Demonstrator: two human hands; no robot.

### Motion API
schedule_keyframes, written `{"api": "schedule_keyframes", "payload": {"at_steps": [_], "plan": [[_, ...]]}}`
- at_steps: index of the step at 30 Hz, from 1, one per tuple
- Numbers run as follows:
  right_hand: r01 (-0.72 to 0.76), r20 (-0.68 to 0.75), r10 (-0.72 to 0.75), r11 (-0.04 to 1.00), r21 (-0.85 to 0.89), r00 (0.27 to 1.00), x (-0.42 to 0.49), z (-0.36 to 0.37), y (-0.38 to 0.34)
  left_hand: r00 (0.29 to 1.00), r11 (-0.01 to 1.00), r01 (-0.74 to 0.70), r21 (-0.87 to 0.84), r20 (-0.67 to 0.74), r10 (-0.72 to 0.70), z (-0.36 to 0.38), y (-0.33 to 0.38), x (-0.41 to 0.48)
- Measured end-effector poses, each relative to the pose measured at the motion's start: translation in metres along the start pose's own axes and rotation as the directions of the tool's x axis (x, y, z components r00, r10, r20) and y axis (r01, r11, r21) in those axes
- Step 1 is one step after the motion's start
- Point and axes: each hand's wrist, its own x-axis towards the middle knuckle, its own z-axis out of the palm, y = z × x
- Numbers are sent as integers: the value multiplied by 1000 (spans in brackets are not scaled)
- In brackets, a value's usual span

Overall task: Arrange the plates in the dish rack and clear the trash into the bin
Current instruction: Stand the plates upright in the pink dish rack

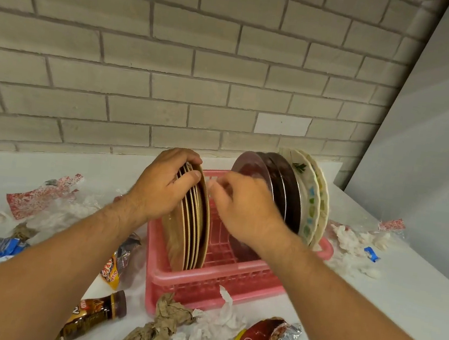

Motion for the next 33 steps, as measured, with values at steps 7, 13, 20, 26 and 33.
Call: {"api": "schedule_keyframes", "payload": {"at_steps": [7, 13, 20, 26, 33], "plan": [[-22, -86, 25, 999, 46, 996, -10, 32, 0, 999, 998, 40, -55, 1, -40, 0, -3, -5], [-149, -36, 148, 988, -28, 988, 6, 27, 0, 998, 1000, 4, 17, -57, -3, 1, 1, -11], [-104, -170, 80, 984, -142, 982, 37, -25, 0, 997, 1000, 23, 17, -69, -22, -1, 1, -9], [-134, -71, 117, 938, -319, 991, 32, -22, 7, 998, 999, 35, 7, -52, -34, -1, 4, -8], [-116, 32, 139, 915, -387, 990, 16, -4, 12, 997, 999, 49, -1, -57, -49, -1, 5, -9]]}}
